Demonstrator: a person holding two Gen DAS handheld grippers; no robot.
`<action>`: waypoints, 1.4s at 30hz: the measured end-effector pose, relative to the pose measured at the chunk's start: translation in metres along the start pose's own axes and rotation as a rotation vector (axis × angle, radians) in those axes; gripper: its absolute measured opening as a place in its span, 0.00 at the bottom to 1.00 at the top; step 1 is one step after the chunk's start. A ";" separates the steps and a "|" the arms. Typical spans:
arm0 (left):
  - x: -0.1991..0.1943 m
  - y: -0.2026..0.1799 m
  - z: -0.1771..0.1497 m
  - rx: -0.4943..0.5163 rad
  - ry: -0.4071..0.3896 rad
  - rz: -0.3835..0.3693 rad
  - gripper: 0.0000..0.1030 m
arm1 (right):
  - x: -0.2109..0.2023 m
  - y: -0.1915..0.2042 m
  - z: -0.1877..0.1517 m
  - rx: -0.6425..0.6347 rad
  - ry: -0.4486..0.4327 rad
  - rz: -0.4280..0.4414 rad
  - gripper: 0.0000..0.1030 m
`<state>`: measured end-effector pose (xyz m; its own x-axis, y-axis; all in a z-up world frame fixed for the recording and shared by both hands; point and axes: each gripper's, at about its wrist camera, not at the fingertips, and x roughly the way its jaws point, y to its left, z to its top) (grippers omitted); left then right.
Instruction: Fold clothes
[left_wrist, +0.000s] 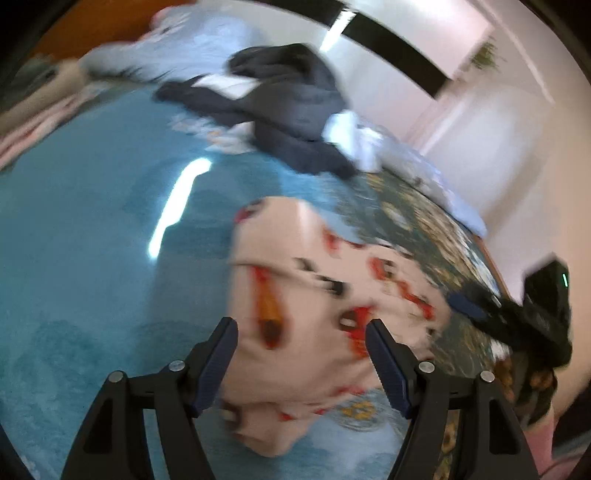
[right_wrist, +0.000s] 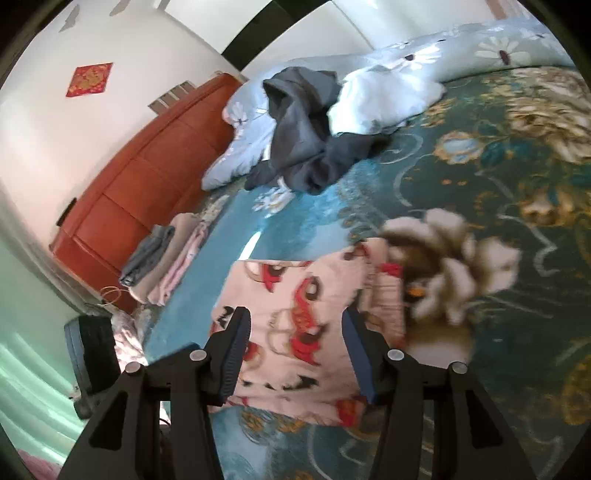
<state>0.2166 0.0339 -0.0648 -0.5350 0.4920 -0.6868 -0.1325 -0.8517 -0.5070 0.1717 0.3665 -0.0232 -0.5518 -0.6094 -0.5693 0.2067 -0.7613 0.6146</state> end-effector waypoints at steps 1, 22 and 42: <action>0.002 0.010 0.001 -0.047 0.010 -0.013 0.73 | -0.004 -0.008 -0.002 0.028 0.004 -0.008 0.51; 0.065 0.007 0.039 -0.060 0.167 -0.107 0.78 | 0.060 -0.056 -0.002 0.308 0.183 0.162 0.56; 0.055 -0.003 0.024 0.026 0.121 -0.096 0.81 | 0.057 -0.039 -0.016 0.258 0.145 0.140 0.56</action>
<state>0.1675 0.0590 -0.0888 -0.4142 0.5881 -0.6947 -0.2001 -0.8034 -0.5608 0.1454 0.3581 -0.0883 -0.4081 -0.7434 -0.5299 0.0505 -0.5979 0.8000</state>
